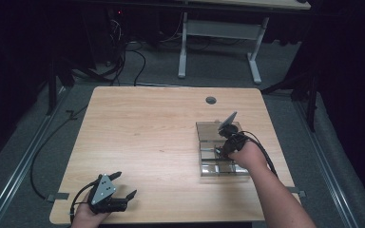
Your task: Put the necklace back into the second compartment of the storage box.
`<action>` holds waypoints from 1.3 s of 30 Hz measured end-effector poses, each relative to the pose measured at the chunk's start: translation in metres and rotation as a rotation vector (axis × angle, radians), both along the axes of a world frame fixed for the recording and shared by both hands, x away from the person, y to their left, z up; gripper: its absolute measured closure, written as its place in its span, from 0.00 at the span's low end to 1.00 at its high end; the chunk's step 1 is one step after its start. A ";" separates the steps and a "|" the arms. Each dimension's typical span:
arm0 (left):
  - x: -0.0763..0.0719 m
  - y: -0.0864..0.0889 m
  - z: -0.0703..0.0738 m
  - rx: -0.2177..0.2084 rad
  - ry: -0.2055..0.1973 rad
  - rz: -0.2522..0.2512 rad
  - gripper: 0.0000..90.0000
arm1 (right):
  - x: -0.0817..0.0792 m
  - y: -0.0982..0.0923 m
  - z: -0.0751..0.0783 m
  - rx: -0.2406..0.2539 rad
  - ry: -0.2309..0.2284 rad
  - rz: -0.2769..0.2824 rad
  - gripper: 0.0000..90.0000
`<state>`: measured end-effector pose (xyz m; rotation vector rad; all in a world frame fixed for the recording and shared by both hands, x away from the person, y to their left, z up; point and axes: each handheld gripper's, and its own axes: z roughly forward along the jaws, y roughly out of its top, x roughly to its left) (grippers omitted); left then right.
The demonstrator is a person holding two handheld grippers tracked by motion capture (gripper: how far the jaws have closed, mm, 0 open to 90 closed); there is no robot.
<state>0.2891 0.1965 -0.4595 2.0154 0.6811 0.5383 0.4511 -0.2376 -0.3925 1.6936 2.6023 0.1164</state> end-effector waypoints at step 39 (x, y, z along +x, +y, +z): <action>-0.001 0.000 0.000 0.000 -0.005 0.004 0.18 | -0.081 -0.020 0.021 0.127 -0.008 -0.031 0.91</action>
